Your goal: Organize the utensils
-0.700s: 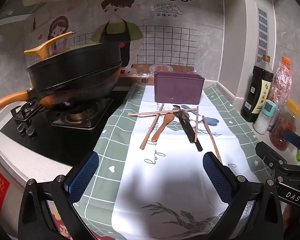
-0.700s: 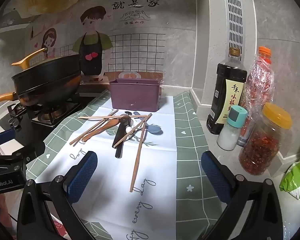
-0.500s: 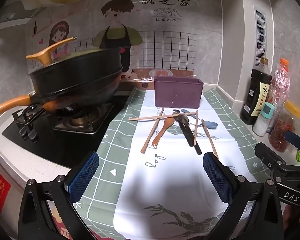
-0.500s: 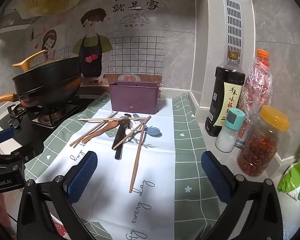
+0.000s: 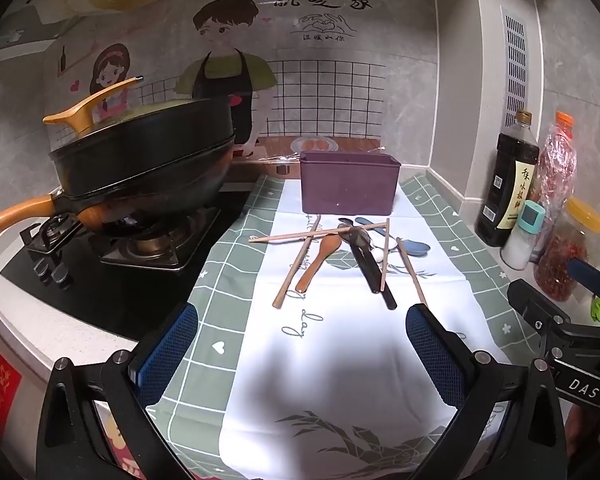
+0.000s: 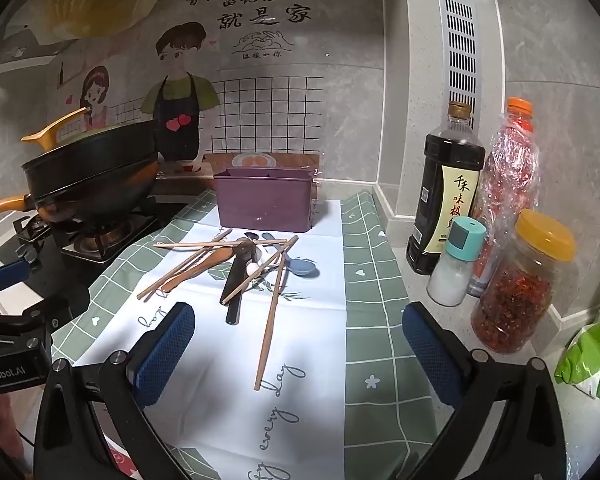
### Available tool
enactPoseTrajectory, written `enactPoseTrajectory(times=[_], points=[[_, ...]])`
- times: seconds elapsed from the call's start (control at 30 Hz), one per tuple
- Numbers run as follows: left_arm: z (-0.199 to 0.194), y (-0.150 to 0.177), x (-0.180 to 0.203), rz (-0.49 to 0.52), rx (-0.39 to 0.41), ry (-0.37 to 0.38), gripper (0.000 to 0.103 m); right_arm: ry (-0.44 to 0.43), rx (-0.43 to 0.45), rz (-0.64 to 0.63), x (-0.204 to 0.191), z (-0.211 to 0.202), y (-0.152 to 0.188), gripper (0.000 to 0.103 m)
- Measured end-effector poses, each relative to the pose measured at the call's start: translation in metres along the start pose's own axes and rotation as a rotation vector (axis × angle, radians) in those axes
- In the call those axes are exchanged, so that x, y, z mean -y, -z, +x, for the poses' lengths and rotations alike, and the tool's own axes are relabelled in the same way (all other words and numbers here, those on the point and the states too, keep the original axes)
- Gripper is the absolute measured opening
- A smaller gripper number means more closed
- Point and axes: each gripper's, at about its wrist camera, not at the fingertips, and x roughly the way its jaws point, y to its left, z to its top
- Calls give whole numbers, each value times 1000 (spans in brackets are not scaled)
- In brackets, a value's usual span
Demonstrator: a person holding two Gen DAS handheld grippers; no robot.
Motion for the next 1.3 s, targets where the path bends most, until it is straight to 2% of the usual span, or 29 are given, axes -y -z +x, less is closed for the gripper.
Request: enactPoseTrajectory(times=[1.3], points=[[6, 1, 2, 2, -14, -3, 103, -7, -20, -2, 1, 10, 3, 103]])
